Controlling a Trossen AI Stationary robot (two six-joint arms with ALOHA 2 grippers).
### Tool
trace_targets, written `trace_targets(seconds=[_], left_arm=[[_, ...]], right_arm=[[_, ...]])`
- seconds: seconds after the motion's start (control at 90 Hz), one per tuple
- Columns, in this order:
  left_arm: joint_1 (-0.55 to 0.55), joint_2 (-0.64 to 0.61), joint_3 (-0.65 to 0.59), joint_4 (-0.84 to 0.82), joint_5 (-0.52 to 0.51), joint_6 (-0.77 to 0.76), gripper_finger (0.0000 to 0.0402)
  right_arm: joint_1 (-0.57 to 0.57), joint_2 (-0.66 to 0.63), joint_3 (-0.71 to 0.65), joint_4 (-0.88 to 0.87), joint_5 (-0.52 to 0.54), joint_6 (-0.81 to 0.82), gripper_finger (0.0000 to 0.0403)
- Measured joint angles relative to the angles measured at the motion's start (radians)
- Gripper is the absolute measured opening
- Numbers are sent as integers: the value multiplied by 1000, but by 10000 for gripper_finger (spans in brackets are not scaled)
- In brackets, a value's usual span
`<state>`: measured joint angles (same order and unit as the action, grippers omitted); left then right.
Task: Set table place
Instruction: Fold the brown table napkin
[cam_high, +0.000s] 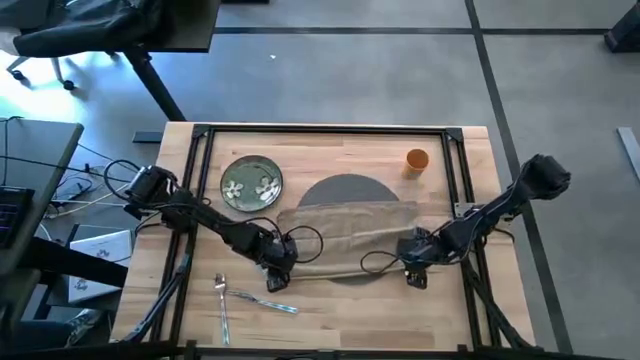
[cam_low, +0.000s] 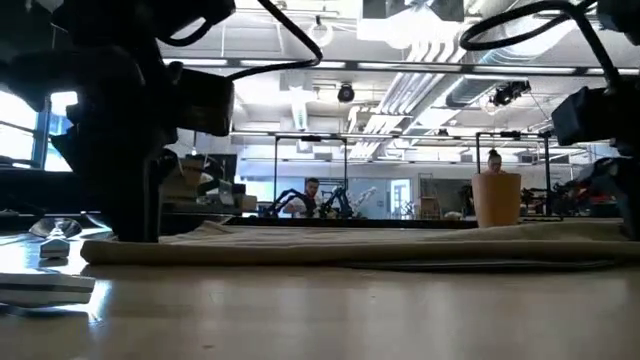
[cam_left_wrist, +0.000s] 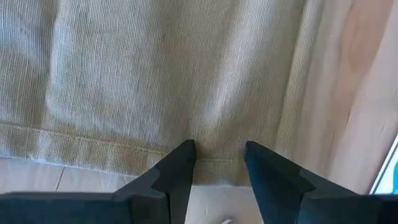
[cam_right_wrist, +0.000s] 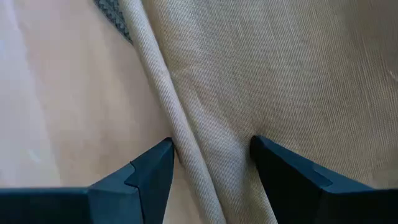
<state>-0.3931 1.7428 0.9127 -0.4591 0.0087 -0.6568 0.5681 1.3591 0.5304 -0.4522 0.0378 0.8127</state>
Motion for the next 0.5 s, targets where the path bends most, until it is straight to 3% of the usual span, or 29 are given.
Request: trace_targets(seconds=[0.211,0.5], left_arm=[[-3,-31,16,-37,12,34,121],[-7,-169,40,-50,-3,72,117]], right_arm=[[8,-5,45,-67,-31,17,204],[17,-40,182,-189,-5,-107,204]])
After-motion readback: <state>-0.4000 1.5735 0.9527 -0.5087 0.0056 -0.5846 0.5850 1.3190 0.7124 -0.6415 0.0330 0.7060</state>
